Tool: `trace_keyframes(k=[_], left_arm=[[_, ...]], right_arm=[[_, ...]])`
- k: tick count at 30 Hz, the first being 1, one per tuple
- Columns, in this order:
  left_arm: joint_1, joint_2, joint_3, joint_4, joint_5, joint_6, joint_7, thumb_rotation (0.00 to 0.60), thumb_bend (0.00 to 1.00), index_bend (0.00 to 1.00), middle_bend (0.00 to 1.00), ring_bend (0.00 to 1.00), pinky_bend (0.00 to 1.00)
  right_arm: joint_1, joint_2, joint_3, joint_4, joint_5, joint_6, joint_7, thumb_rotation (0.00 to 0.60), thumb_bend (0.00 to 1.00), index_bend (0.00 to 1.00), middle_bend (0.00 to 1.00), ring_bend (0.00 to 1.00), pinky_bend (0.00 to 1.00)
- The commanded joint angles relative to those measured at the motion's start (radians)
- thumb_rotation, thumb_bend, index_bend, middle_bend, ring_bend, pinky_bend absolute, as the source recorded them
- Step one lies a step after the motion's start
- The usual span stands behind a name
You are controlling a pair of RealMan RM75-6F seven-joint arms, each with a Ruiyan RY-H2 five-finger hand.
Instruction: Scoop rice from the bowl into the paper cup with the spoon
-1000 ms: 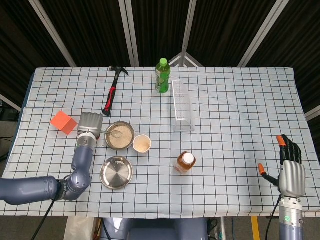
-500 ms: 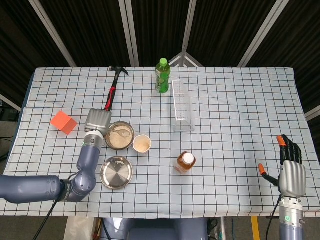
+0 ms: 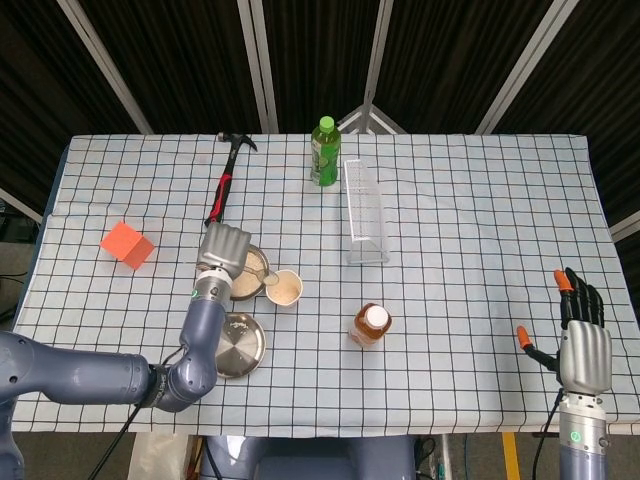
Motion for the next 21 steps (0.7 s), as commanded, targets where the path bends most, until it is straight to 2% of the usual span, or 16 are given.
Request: trace_keyframes(k=[1, 7, 14, 21], left_arm=[[-0.015, -0.015, 0.013, 0.007, 0.024, 0.007, 0.011, 0.600, 0.64, 0.55, 1.00, 1.00, 1.00], [-0.039, -0.032, 0.083, 0.024, 0.146, 0.013, 0.054, 0.600, 0.64, 0.56, 1.00, 1.00, 1.00], [-0.049, -0.034, 0.194, 0.054, 0.370, -0.012, 0.076, 0.600, 0.64, 0.56, 1.00, 1.00, 1.00], [-0.037, -0.030, 0.269, 0.092, 0.587, -0.069, 0.022, 0.600, 0.64, 0.56, 1.00, 1.00, 1.00]], right_arm=[[0.000, 0.000, 0.000, 0.001, -0.001, 0.001, 0.001, 0.600, 0.33, 0.00, 0.00, 0.00, 0.00], [0.000, -0.002, 0.002, 0.003, -0.003, 0.004, 0.003, 0.600, 0.33, 0.00, 0.00, 0.00, 0.00], [0.000, -0.006, 0.005, 0.005, -0.003, 0.009, 0.005, 0.600, 0.33, 0.00, 0.00, 0.00, 0.00], [0.000, -0.010, 0.007, 0.008, -0.003, 0.013, 0.005, 0.600, 0.33, 0.00, 0.00, 0.00, 0.00]])
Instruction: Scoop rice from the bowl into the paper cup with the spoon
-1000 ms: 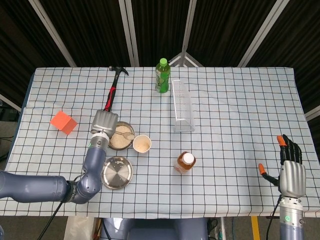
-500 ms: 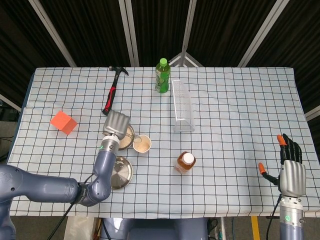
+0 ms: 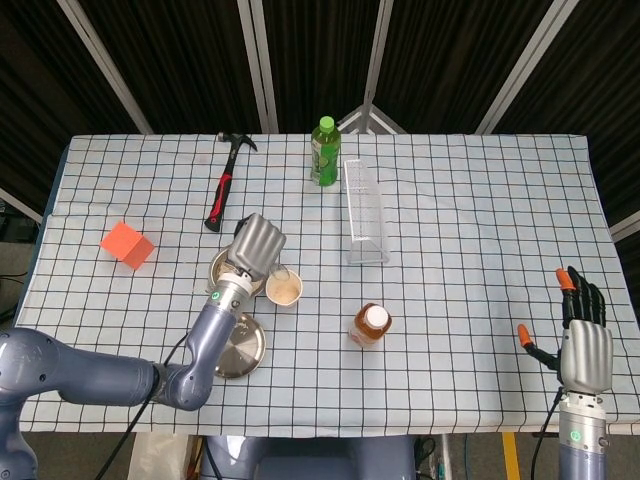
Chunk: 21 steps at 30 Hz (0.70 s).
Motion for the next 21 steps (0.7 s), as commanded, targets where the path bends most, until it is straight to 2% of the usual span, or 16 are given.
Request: trace_keyframes(k=[1, 8, 21], left_arm=[[0.005, 0.004, 0.055, 0.029, 0.119, -0.043, -0.033, 0.600, 0.64, 0.56, 1.00, 1.00, 1.00], [0.012, 0.030, 0.100, 0.054, 0.257, -0.083, -0.061, 0.600, 0.64, 0.56, 1.00, 1.00, 1.00], [-0.004, 0.078, 0.172, 0.097, 0.430, -0.144, 0.010, 0.600, 0.64, 0.56, 1.00, 1.00, 1.00]], right_arm=[[0.000, -0.001, 0.001, 0.000, 0.000, 0.001, 0.000, 0.600, 0.33, 0.00, 0.00, 0.00, 0.00], [0.000, -0.005, 0.004, 0.008, -0.006, 0.012, -0.003, 0.600, 0.33, 0.00, 0.00, 0.00, 0.00], [0.002, -0.007, 0.005, 0.010, -0.006, 0.011, -0.002, 0.600, 0.33, 0.00, 0.00, 0.00, 0.00]])
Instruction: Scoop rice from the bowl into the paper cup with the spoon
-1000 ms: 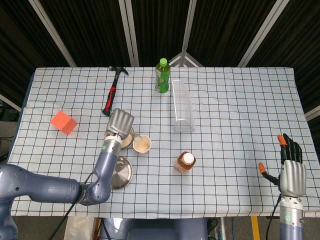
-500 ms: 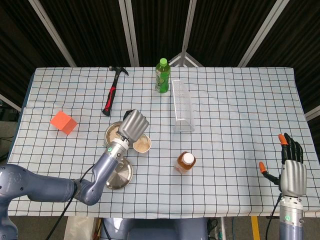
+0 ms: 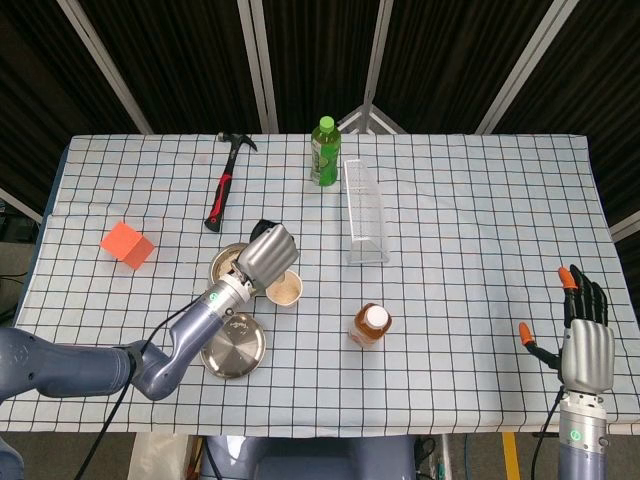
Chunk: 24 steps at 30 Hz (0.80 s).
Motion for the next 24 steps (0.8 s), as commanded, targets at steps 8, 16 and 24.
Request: trace_keyframes(k=[8, 16, 24], left_arm=[[-0.019, 0.001, 0.027, 0.037, 0.115, -0.047, 0.056, 0.600, 0.64, 0.56, 1.00, 1.00, 1.00], [-0.022, 0.001, 0.043, 0.055, 0.192, -0.068, 0.103, 0.600, 0.64, 0.56, 1.00, 1.00, 1.00], [-0.043, 0.016, 0.068, 0.065, 0.272, -0.100, 0.160, 0.600, 0.64, 0.56, 1.00, 1.00, 1.00]], right_arm=[[0.000, -0.001, 0.000, 0.001, 0.001, 0.000, 0.003, 0.600, 0.33, 0.00, 0.00, 0.00, 0.00], [0.000, -0.001, 0.000, -0.001, 0.001, 0.000, 0.003, 0.600, 0.33, 0.00, 0.00, 0.00, 0.00], [0.000, -0.002, 0.001, 0.000, 0.001, 0.000, 0.003, 0.600, 0.33, 0.00, 0.00, 0.00, 0.00]])
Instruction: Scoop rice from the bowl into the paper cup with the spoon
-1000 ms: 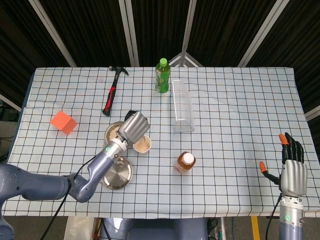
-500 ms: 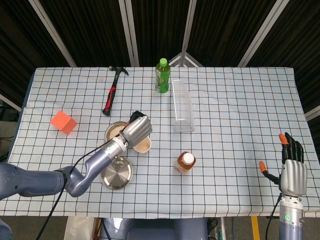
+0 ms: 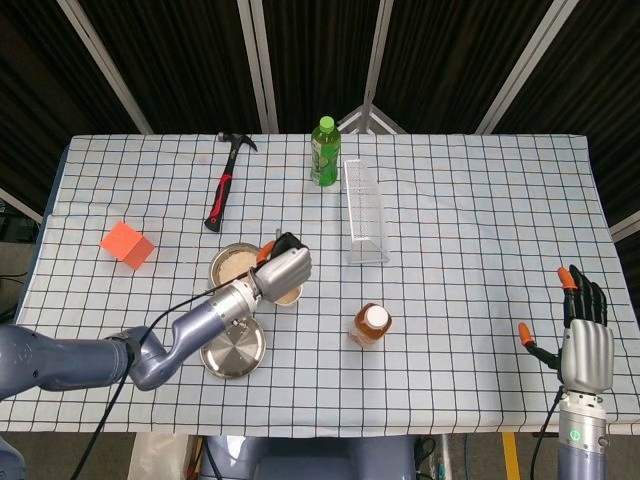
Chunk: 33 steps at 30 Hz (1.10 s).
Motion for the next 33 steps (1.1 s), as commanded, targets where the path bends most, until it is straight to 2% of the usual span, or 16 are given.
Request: trace_keyframes(k=[1, 9, 17, 33], left_arm=[[-0.016, 0.012, 0.012, 0.001, 0.038, -0.020, 0.031, 0.600, 0.64, 0.56, 1.00, 1.00, 1.00], [-0.026, 0.029, -0.010, -0.030, 0.043, -0.047, 0.091, 0.600, 0.64, 0.56, 1.00, 1.00, 1.00], [-0.015, 0.026, -0.002, -0.044, 0.065, -0.053, 0.163, 0.600, 0.64, 0.56, 1.00, 1.00, 1.00], [-0.006, 0.022, -0.013, -0.102, -0.003, -0.050, 0.340, 0.600, 0.64, 0.56, 1.00, 1.00, 1.00]], right_arm=[[0.000, 0.000, 0.000, 0.001, 0.001, -0.001, 0.000, 0.600, 0.33, 0.00, 0.00, 0.00, 0.00], [0.000, 0.001, 0.000, -0.002, -0.001, 0.000, -0.002, 0.600, 0.33, 0.00, 0.00, 0.00, 0.00], [0.000, 0.003, -0.001, -0.002, -0.001, -0.001, -0.002, 0.600, 0.33, 0.00, 0.00, 0.00, 0.00], [0.001, 0.001, -0.001, 0.000, -0.002, -0.001, 0.000, 0.600, 0.33, 0.00, 0.00, 0.00, 0.00]])
